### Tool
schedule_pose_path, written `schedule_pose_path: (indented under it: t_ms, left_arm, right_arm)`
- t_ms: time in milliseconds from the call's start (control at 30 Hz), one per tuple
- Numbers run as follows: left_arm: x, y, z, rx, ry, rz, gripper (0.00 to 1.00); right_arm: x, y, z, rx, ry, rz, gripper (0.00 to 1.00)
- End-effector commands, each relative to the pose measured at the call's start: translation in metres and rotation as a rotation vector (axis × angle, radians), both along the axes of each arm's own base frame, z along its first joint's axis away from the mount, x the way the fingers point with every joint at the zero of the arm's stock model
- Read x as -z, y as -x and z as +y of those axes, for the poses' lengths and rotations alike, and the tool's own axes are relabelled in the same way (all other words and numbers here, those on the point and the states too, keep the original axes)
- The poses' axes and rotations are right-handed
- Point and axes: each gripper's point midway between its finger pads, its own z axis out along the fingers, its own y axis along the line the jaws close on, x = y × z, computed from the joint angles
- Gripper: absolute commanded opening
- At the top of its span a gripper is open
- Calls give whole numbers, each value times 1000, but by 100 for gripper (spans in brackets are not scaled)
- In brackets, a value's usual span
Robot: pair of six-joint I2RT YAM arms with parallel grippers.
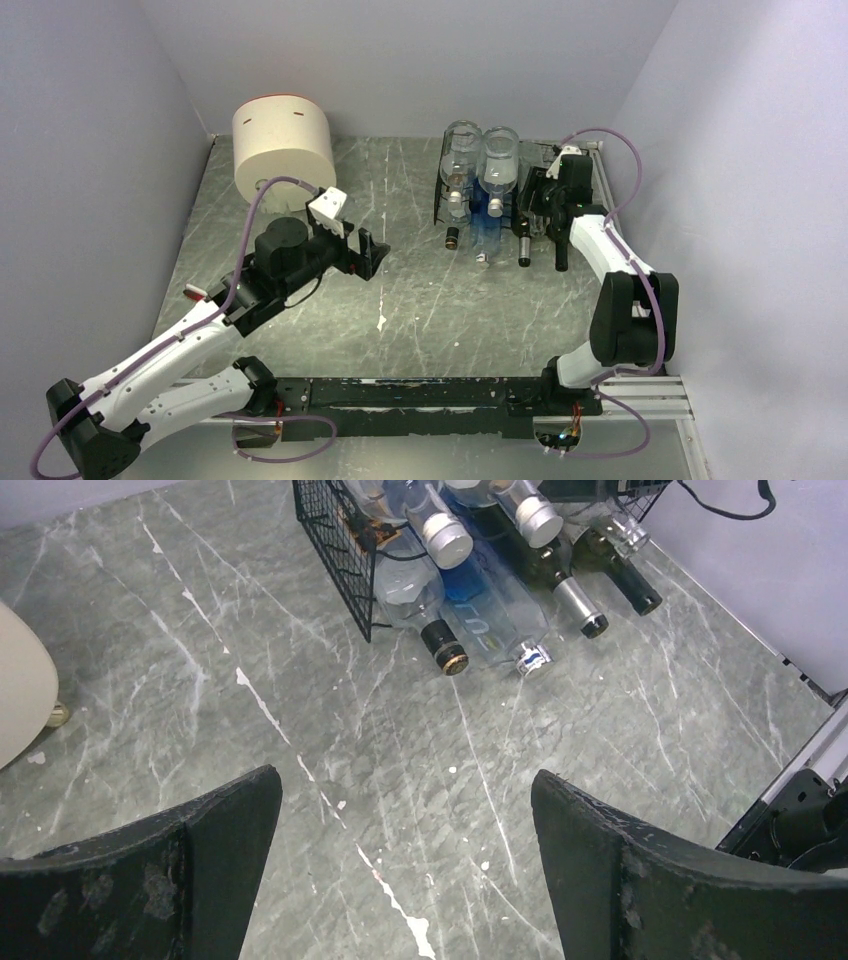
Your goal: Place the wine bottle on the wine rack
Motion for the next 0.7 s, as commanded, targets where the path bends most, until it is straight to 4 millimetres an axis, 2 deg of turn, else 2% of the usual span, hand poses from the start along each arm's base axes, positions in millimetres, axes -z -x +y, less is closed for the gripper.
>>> schedule_pose_path:
  t_ms: [0, 67, 167, 267, 400, 667]
  left_arm:
    - [-19, -2, -1, -2, 6, -20, 99]
    - [-19, -3, -2, -5, 5, -19, 99]
    - [-21, -5, -2, -13, 14, -21, 99]
    - [-21, -14, 8, -111, 25, -1, 99]
    - [-24, -29, 29, -276, 15, 24, 99]
    - [-36, -40, 45, -375, 2, -2, 99]
  right_arm:
    - [-15, -18, -3, 4, 6, -78, 33]
    - [-17, -17, -3, 9, 1, -72, 49]
    - [-28, -15, -3, 12, -1, -88, 61]
    - [-37, -11, -10, 61, 8, -87, 72]
    - [-49, 0, -16, 110, 9, -75, 76]
    - [-92, 21, -4, 66, -47, -144, 76]
